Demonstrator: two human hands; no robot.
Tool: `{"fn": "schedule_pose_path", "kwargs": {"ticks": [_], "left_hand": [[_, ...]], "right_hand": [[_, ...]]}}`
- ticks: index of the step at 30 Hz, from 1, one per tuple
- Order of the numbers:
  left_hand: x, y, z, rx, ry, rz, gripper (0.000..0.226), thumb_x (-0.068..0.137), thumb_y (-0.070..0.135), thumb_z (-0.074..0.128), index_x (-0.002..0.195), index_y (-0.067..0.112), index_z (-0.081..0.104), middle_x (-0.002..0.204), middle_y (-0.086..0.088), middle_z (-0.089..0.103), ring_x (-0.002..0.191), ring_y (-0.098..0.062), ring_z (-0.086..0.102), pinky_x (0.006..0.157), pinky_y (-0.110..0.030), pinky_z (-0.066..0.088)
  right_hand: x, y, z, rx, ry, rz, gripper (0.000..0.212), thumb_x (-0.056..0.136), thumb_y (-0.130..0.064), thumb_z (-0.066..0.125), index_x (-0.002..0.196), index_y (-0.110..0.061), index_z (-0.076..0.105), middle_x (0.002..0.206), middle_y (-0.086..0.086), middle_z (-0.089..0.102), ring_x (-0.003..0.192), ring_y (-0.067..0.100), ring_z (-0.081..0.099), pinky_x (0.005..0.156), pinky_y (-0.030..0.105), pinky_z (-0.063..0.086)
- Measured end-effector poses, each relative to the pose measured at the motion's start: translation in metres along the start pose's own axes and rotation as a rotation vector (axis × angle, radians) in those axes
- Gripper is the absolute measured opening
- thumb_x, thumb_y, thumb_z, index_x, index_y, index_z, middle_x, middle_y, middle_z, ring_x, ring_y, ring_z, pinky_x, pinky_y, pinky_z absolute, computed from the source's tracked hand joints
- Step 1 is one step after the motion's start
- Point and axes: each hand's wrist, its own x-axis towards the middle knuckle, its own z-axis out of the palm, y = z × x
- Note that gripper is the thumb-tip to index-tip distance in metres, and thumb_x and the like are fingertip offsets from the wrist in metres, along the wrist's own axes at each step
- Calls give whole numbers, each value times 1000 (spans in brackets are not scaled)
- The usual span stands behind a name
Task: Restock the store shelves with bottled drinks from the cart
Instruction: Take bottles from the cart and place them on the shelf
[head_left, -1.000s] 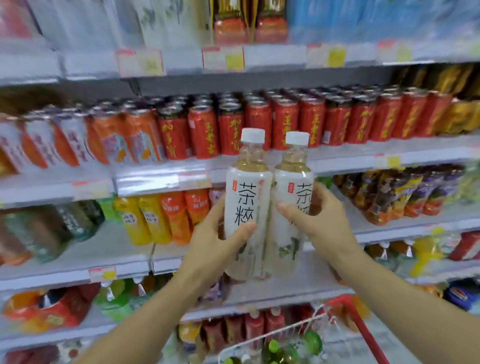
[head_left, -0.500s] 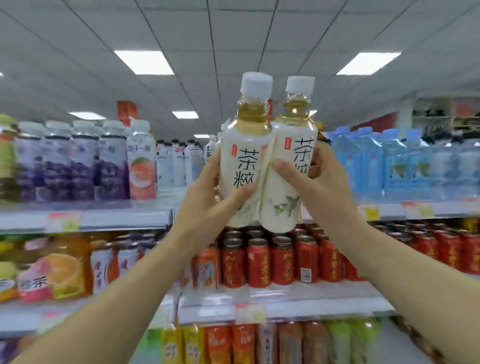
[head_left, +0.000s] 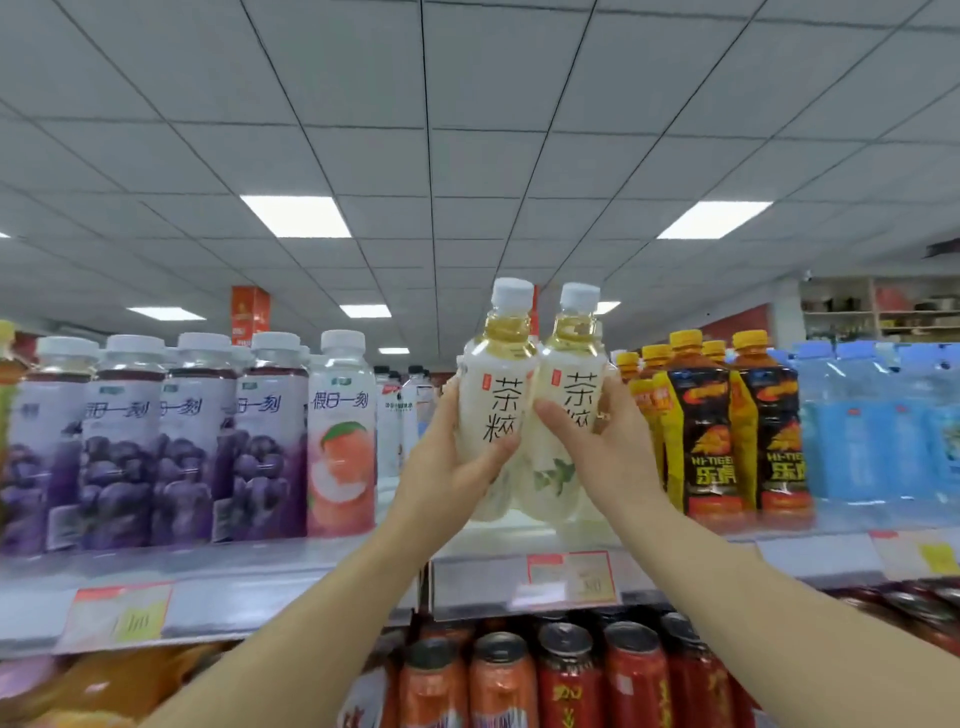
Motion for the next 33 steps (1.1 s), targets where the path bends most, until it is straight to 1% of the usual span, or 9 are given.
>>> {"fn": "schedule_pose_path", "kwargs": {"ticks": [6, 9, 12, 14, 17, 20, 23, 29, 33], "left_hand": [[17, -32, -3, -109, -45, -206, 43, 85, 32, 65, 124, 36, 47, 107, 18, 65, 97, -2, 64, 89, -36, 53], [26, -33, -4, -109, -91, -318, 35, 88, 35, 60, 120, 33, 46, 109, 14, 63, 101, -11, 62, 90, -42, 52], [34, -34, -4, -3, -135, -401, 41, 90, 43, 54, 127, 32, 39, 115, 7, 61, 104, -19, 60, 90, -46, 51], [38, -35, -1, 65, -142, -420, 55, 91, 42, 53, 137, 30, 27, 121, 1, 59, 105, -23, 59, 90, -49, 50], [37, -31, 2, 263, -83, -289, 79, 93, 30, 54, 147, 28, -4, 142, -10, 33, 117, -30, 50, 95, -47, 46], [19, -22, -1, 578, -108, -83, 68, 92, 18, 55, 143, 29, 12, 144, -11, 5, 110, -30, 54, 94, -39, 47], [4, -22, -4, 745, -297, -144, 51, 93, 32, 52, 139, 36, 30, 142, 0, -4, 105, -28, 58, 98, -38, 46], [29, -28, 4, 932, -453, -221, 62, 95, 38, 46, 147, 34, 14, 148, -4, -13, 110, -35, 55, 98, -44, 45], [51, -40, 5, 958, -545, -292, 58, 97, 35, 43, 148, 25, 18, 154, -12, -10, 129, -36, 41, 110, -43, 29]], "right_hand": [[13, 26, 22, -265, -20, 89, 81, 65, -71, 64, 130, -26, 45, 120, -12, 58, 113, 13, 53, 97, 42, 46], [15, 27, 22, -478, -105, 98, 86, 74, -61, 64, 143, -22, 28, 135, -7, 49, 124, 17, 47, 99, 39, 41], [2, 29, 14, -716, -185, -49, 98, 79, -51, 65, 148, -27, 1, 152, -3, 27, 132, 16, 37, 101, 39, 43], [-12, 32, 6, -884, -245, -171, 93, 83, -49, 60, 147, -35, -7, 156, -5, 8, 132, 15, 36, 94, 36, 49], [-25, 36, -4, -1051, -298, -307, 62, 91, -48, 46, 144, -44, 13, 156, -3, 2, 130, 16, 39, 86, 31, 52], [-30, 34, -14, -1087, -384, -291, 48, 95, -50, 29, 141, -48, 19, 156, -3, -1, 128, 15, 42, 88, 35, 51], [-33, 32, -21, -1086, -485, -217, 49, 95, -52, 21, 143, -51, 9, 156, -8, -7, 130, 15, 41, 94, 35, 46], [-34, 33, -21, -1109, -531, -144, 49, 96, -54, 17, 144, -48, 9, 148, -5, 18, 126, 20, 43, 93, 38, 45], [-33, 32, -19, -1154, -562, -148, 49, 97, -53, 16, 145, -43, 15, 137, -4, 31, 122, 17, 43, 86, 33, 42]]}}
